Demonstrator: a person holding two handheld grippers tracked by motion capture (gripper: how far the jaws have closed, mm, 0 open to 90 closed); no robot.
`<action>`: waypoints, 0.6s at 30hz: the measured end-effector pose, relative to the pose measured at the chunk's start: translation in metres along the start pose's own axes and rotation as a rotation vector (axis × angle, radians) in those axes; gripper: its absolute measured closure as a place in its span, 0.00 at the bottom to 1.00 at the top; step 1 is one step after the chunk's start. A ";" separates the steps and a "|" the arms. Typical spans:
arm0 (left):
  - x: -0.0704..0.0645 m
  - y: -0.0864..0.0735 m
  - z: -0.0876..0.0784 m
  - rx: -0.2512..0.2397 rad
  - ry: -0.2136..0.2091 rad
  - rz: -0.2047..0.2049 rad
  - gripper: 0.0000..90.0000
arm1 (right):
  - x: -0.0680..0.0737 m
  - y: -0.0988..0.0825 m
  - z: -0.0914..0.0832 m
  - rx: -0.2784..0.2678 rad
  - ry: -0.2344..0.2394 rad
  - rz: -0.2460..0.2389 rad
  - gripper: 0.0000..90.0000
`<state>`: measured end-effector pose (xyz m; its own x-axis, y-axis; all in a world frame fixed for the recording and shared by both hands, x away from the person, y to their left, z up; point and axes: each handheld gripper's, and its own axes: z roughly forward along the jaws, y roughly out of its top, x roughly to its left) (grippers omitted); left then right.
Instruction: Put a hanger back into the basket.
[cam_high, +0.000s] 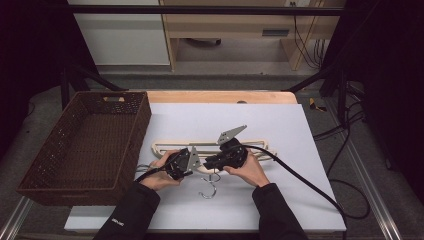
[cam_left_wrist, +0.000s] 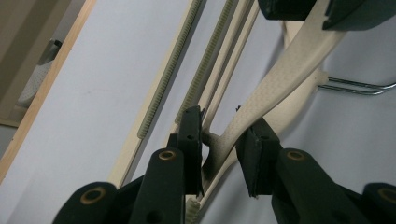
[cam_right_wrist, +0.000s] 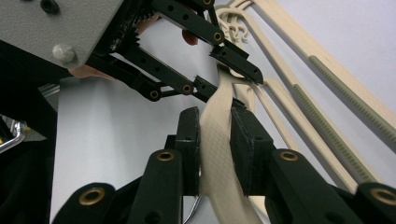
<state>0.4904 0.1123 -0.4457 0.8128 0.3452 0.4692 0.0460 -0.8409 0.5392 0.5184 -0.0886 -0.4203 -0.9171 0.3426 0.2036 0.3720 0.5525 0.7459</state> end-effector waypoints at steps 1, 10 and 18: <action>0.000 0.000 0.000 0.002 0.003 0.001 0.80 | 0.000 0.000 0.000 -0.005 0.001 0.001 0.81; 0.003 0.003 -0.001 0.010 0.002 0.005 0.83 | -0.001 0.001 -0.037 -0.177 -0.161 0.002 0.57; 0.013 0.012 -0.005 0.033 -0.012 0.009 0.85 | -0.001 -0.019 -0.097 -0.395 -0.371 0.089 0.38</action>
<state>0.4985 0.1085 -0.4302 0.8199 0.3329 0.4657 0.0573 -0.8572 0.5118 0.4983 -0.1727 -0.3730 -0.7459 0.6596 0.0928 0.2984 0.2062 0.9319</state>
